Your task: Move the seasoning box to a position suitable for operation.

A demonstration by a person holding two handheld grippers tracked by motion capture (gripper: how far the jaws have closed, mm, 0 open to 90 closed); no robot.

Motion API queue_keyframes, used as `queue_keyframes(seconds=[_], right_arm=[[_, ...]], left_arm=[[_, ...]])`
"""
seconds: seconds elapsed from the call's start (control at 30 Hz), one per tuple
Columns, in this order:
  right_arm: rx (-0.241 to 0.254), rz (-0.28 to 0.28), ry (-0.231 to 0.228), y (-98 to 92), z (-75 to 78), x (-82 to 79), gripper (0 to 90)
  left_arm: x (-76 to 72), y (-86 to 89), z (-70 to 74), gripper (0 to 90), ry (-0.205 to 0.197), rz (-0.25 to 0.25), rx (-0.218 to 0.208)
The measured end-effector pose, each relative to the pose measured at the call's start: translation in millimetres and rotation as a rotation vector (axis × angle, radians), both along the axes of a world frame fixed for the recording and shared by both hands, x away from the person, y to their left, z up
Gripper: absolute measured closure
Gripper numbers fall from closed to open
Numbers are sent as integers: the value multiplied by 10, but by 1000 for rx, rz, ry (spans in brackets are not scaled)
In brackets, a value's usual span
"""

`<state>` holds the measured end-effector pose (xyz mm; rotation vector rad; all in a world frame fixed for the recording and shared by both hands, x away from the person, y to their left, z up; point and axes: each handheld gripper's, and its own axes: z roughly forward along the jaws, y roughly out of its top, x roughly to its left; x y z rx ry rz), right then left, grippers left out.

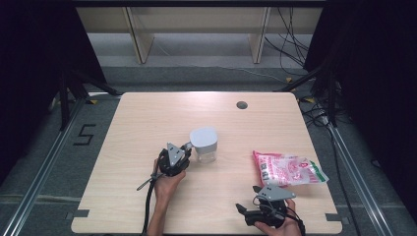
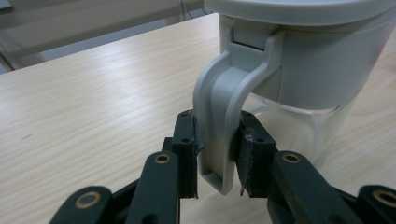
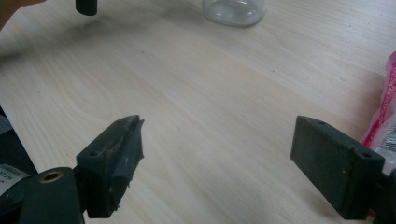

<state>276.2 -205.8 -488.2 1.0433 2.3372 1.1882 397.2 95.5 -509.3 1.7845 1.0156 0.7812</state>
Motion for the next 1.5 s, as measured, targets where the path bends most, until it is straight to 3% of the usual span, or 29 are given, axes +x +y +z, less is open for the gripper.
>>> queue_keyframes(seconds=[0.23,0.4,0.53,0.63,0.67,0.7,0.8,0.83,0.9,0.93,1.03,1.1,1.2,1.3,1.33,1.37,1.4,1.5], right_arm=[[3,1,16,-2,1,-11,176],[5,-1,13,-4,5,-11,176],[7,14,12,-5,-3,1,176],[15,-7,33,12,2,-24,176],[7,5,18,4,-4,-12,176],[10,-4,40,11,0,-26,176],[2,3,3,3,-2,0,176],[6,-3,19,12,-4,-13,176],[-7,32,6,-2,-10,6,176],[7,2,19,3,-6,-12,176],[-3,3,2,-5,-5,1,176],[15,-6,34,13,-4,-25,176],[8,1,23,6,-5,-9,176],[13,-7,40,12,-4,-25,176],[14,-8,37,12,-5,-23,176],[13,-5,29,12,-8,-15,176],[0,21,12,6,-12,7,176],[-1,21,13,6,-17,0,176]], left_arm=[[-72,-205,17,708,4,-96,12],[-93,-205,23,709,0,-101,30],[-95,-178,14,710,8,-115,6],[-123,-201,17,708,2,-99,27],[-123,-212,17,707,-3,-99,35],[-119,-220,18,705,-7,-107,39],[-137,-255,10,707,0,-133,13],[-142,-262,7,708,-4,-136,15],[-156,-257,14,705,-3,-142,30],[-154,-244,17,704,-1,-154,31],[-123,-227,21,705,-2,-146,44],[-86,-218,22,713,-7,-136,54],[-60,-201,11,721,-6,-149,43],[-89,-186,10,719,-16,-153,49],[-78,-167,19,717,-44,-173,73],[-83,-166,8,716,-45,-179,55],[-93,-159,9,716,-47,-176,60],[-110,-155,17,711,-43,-191,72]])
